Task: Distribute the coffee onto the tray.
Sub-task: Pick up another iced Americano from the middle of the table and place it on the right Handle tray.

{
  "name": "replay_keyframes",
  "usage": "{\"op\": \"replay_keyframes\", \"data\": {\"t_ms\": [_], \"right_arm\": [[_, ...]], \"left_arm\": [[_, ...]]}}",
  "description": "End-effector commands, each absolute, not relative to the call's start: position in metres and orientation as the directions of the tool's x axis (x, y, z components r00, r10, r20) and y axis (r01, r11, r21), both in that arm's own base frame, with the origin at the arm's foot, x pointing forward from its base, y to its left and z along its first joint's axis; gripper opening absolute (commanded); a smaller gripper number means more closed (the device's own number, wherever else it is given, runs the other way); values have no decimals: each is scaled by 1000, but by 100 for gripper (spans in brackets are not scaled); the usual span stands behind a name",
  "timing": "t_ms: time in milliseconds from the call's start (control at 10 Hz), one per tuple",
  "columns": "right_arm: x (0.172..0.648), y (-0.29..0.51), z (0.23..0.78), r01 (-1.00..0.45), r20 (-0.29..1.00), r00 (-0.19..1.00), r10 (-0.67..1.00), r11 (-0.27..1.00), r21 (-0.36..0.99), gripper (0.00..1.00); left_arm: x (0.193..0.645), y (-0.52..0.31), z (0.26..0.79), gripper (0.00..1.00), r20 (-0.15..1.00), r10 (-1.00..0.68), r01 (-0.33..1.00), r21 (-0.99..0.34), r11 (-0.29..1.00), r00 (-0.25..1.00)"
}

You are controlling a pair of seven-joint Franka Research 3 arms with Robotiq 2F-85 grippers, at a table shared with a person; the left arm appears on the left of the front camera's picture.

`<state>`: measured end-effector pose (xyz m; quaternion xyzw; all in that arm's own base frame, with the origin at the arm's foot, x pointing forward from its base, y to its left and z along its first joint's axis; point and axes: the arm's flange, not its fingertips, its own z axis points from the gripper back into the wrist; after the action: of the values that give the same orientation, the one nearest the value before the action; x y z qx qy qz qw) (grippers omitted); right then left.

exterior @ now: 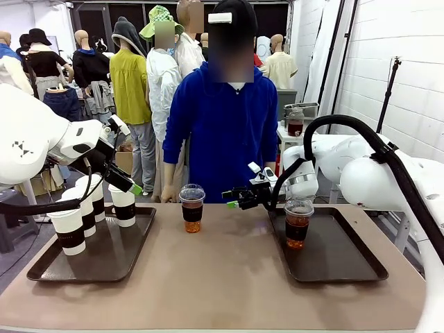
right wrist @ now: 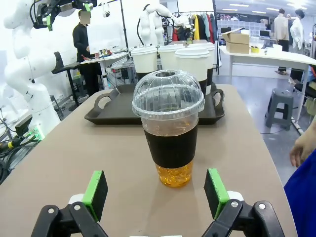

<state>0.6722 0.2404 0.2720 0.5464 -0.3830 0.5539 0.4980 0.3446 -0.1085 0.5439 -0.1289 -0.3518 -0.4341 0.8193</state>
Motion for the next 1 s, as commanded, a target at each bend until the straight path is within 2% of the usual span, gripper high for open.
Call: {"op": "replay_keyframes", "data": {"t_ms": [0, 900], "right_arm": [[672, 240, 272, -970, 987, 93, 133, -211, 120, 100], [708, 292, 255, -983, 987, 108, 117, -136, 123, 100]], "left_arm": [[345, -107, 544, 100, 691, -618, 803, 91, 590, 376], [345, -107, 544, 100, 691, -618, 803, 91, 590, 376]]}}
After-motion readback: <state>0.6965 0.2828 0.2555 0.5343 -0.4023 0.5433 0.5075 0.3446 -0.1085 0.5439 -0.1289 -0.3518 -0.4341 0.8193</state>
